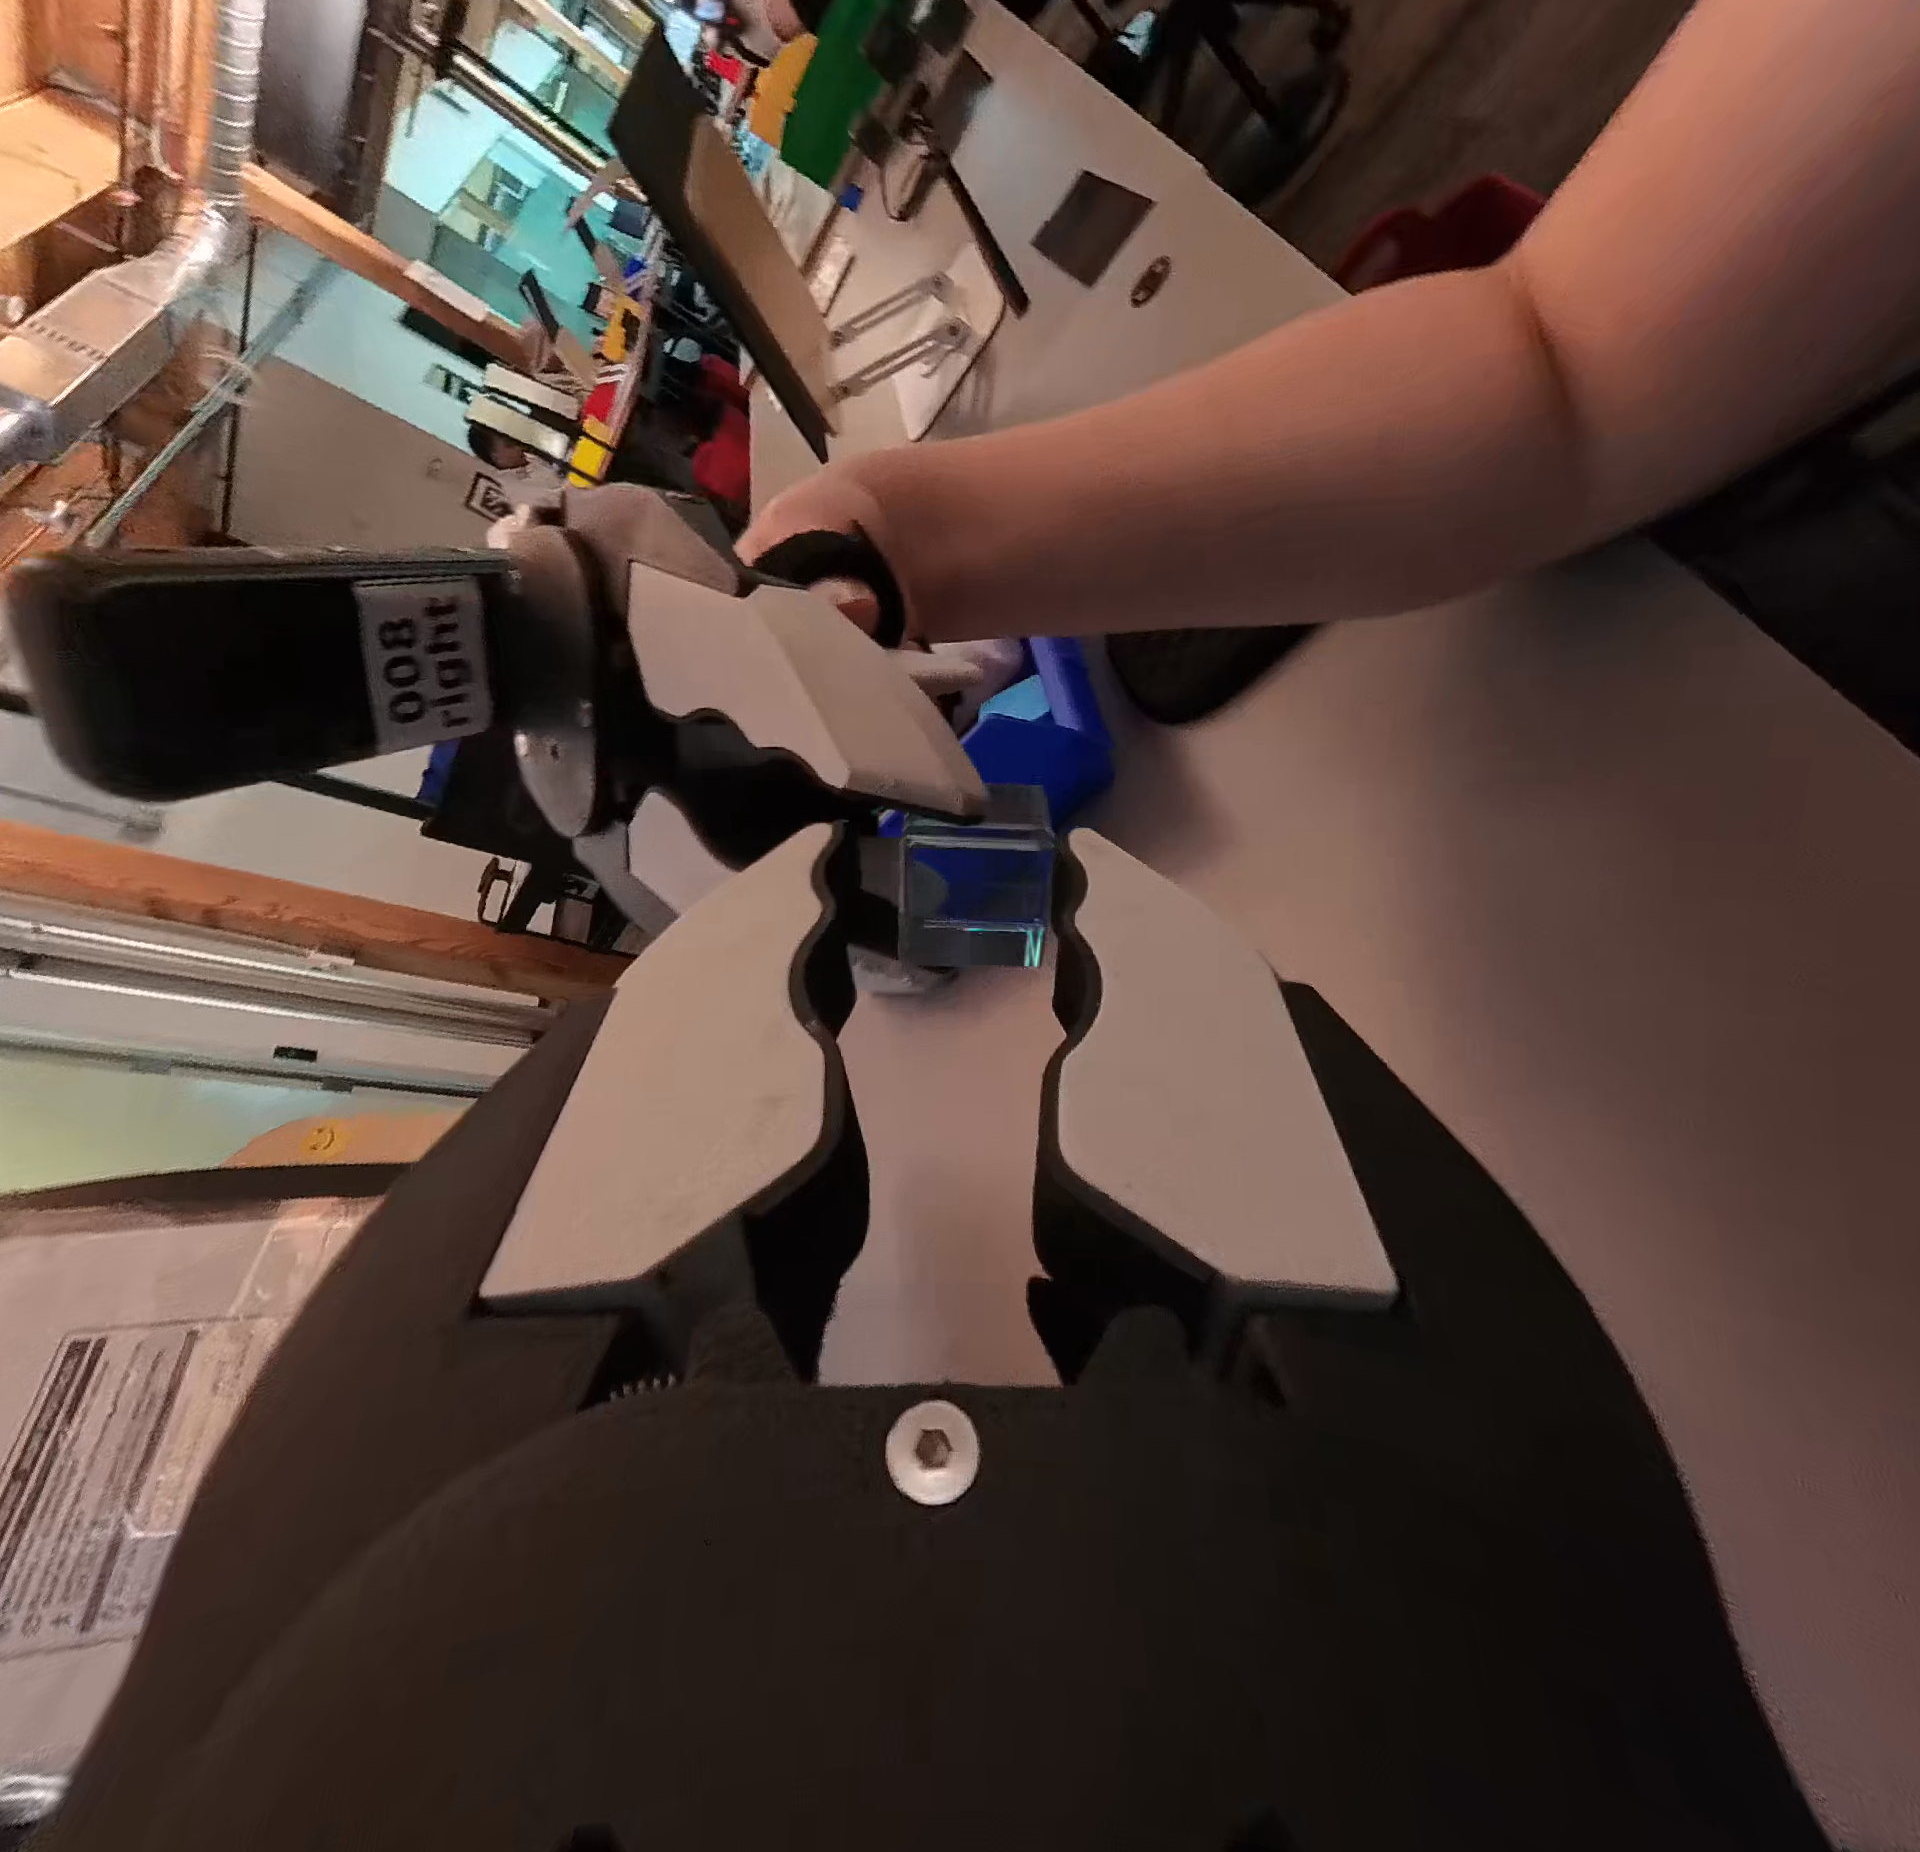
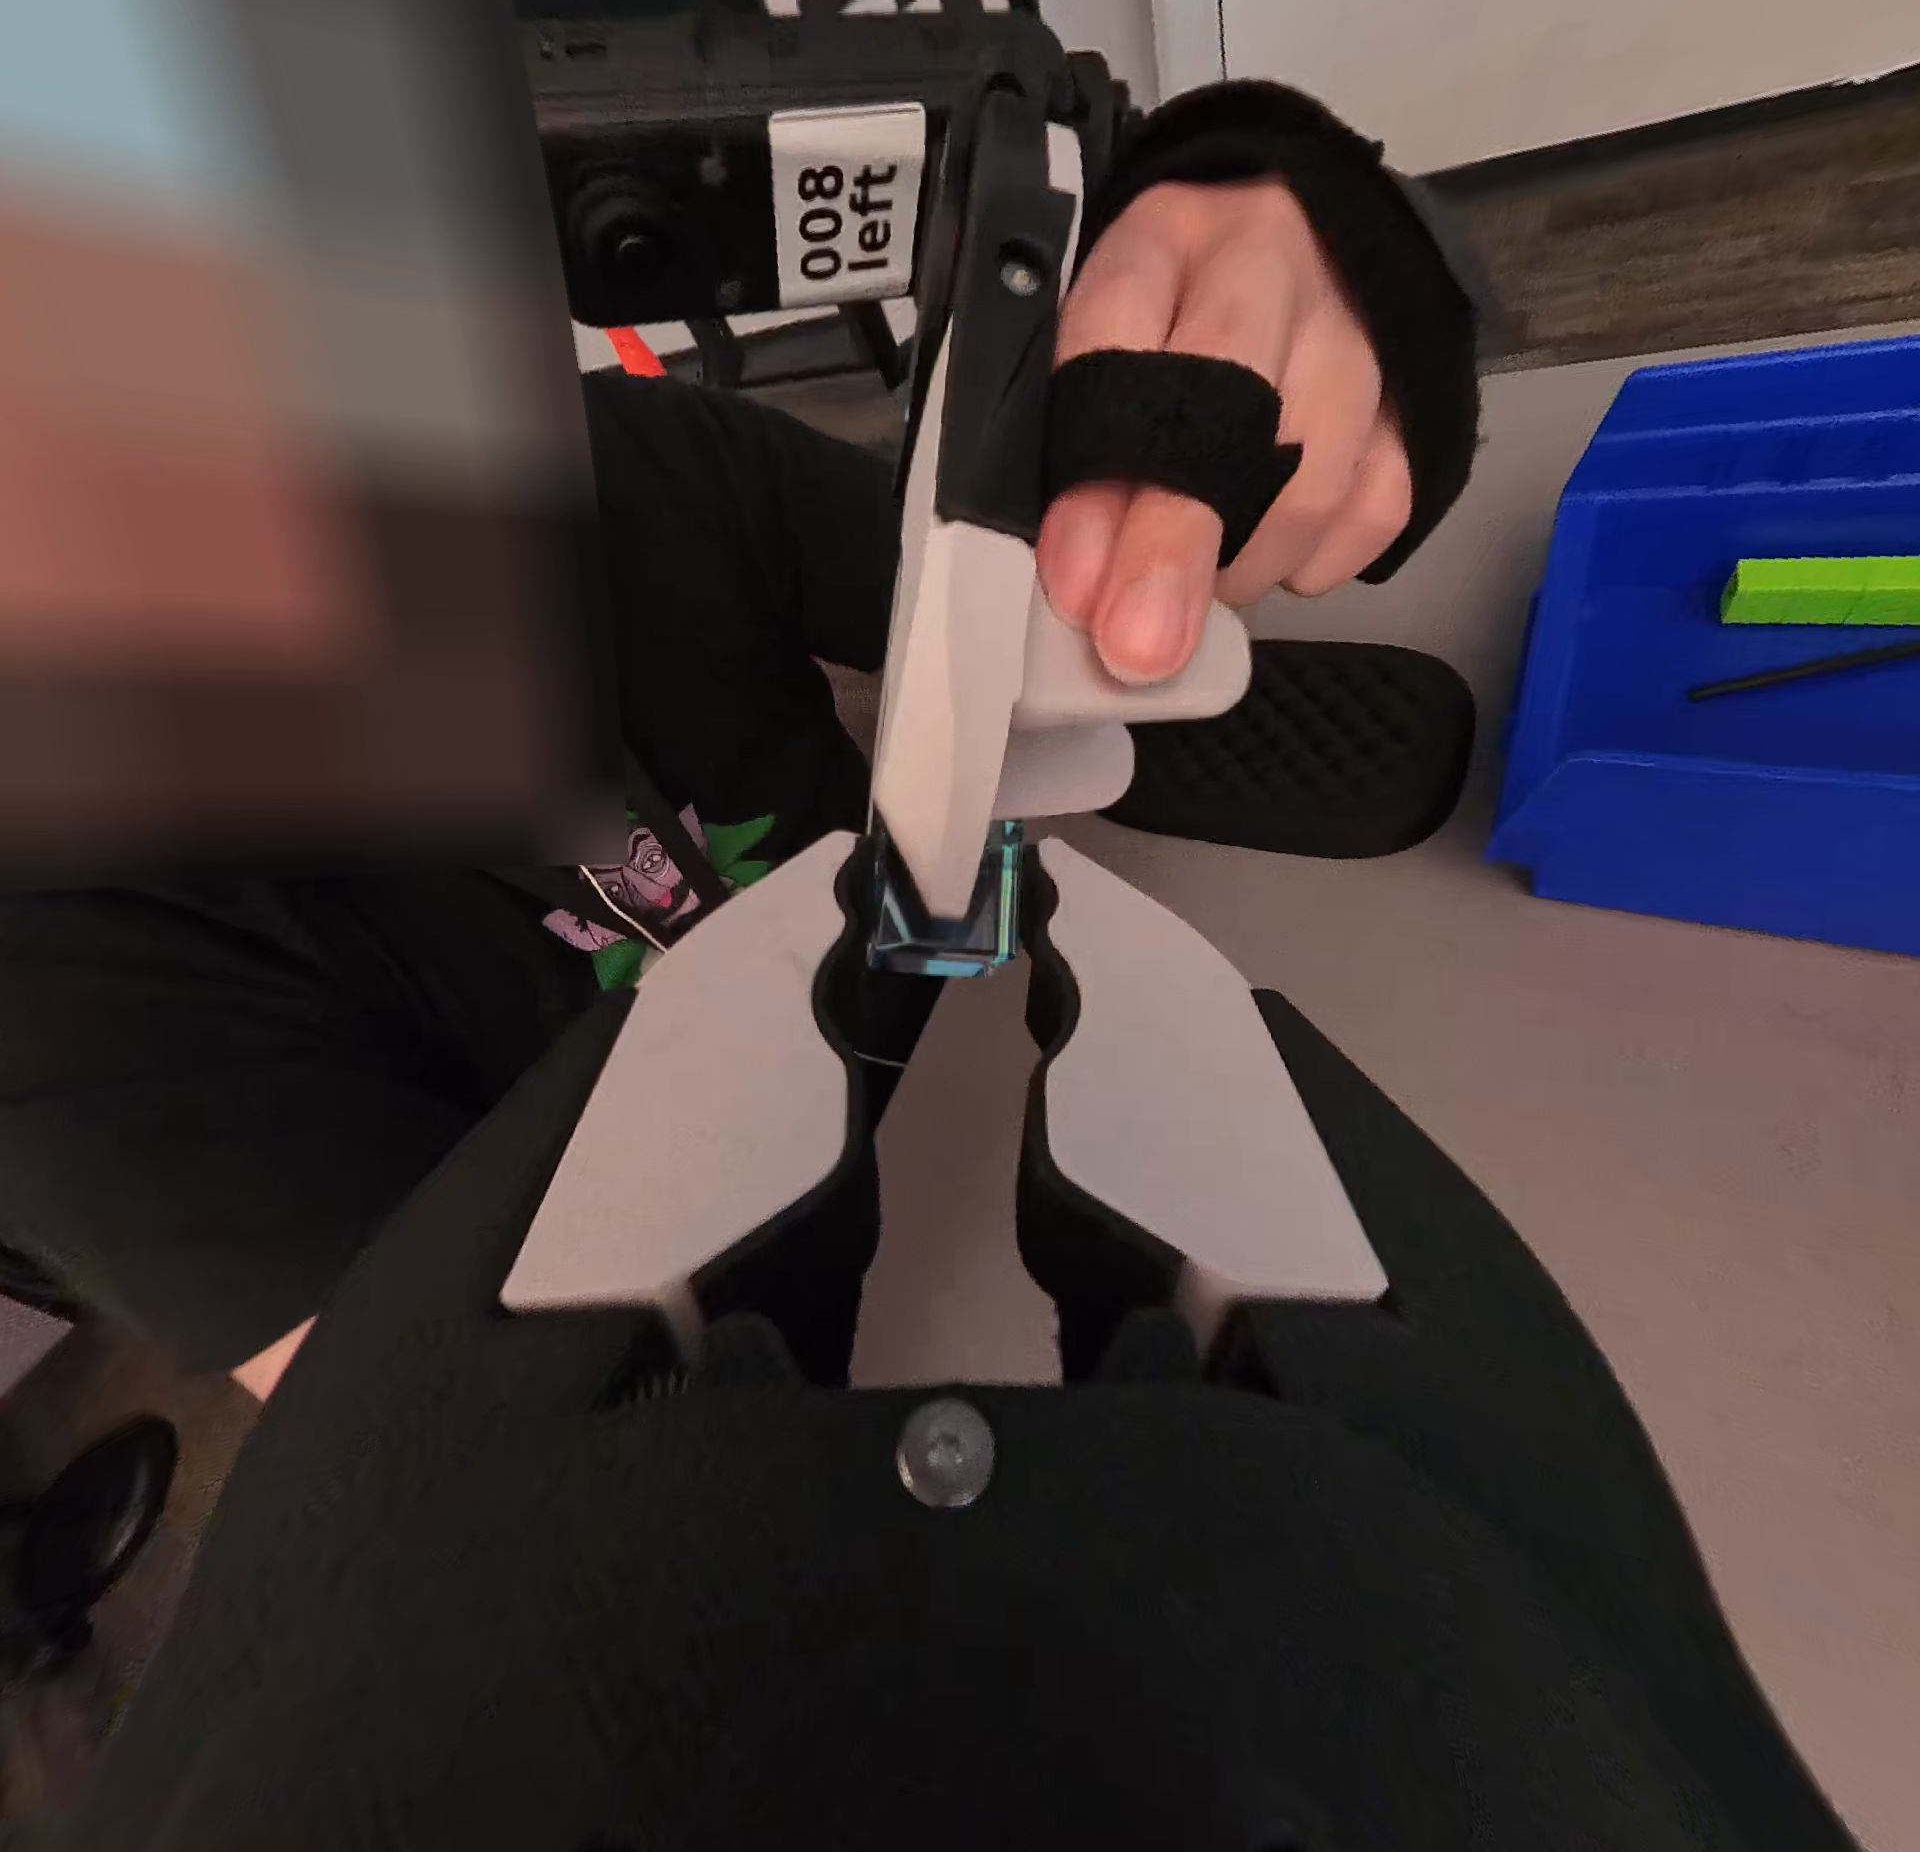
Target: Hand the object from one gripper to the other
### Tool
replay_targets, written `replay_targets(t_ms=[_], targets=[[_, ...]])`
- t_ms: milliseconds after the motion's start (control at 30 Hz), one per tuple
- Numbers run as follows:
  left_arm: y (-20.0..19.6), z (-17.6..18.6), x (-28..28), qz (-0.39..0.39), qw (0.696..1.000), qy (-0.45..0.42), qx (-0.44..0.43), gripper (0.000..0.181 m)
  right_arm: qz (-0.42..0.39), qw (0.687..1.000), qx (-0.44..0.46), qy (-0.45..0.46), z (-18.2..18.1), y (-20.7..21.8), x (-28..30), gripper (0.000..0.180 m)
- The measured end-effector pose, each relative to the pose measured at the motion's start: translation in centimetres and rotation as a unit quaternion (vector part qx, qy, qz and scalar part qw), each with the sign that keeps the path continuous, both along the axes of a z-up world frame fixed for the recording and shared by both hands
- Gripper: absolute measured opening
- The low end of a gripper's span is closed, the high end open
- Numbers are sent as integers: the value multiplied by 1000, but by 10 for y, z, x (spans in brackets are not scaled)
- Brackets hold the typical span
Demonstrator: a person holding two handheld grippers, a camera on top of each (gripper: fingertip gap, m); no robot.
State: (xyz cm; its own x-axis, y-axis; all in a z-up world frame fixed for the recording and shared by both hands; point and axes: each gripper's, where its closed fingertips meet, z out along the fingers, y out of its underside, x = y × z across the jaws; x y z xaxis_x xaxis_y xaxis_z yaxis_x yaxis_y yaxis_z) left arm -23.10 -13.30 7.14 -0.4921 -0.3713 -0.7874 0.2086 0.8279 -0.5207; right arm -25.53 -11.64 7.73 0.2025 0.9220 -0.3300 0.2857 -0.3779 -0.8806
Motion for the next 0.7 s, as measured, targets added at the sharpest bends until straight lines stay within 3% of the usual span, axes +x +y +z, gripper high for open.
replay_targets(t_ms=[133, 233, 300, 367, 467, 500, 567, 700], targets=[[5, 7, 6, 31, 998, -40, 29, 28, -28, 998, 44, 21, 12, 7, 5, 28], [26, 33, 12, 88, 992, -90, -5, 28, -112, 965, 232, 49, 43, 28, 16, 43], [39, 52, 12, 110, 986, -101, -73, 28, -189, 902, 386, 46, 67, 38, 29, 58], [50, 64, 10, 126, 978, -79, -146, 28, -252, 812, 526, 3, 84, 42, 40, 56], [70, 77, 10, 170, 955, -61, -235, 28, -319, 659, 667, -135, 95, 47, 51, 50], [73, 78, 9, 176, 947, -40, -265, 28, -318, 621, 690, -191, 91, 50, 50, 51], [71, 80, 6, 160, 930, -2, -332, 28, -306, 569, 712, -274, 82, 59, 44, 52], [72, 79, 5, 143, 892, 66, -423, 28, -289, 527, 742, -298, 77, 66, 21, 54]])
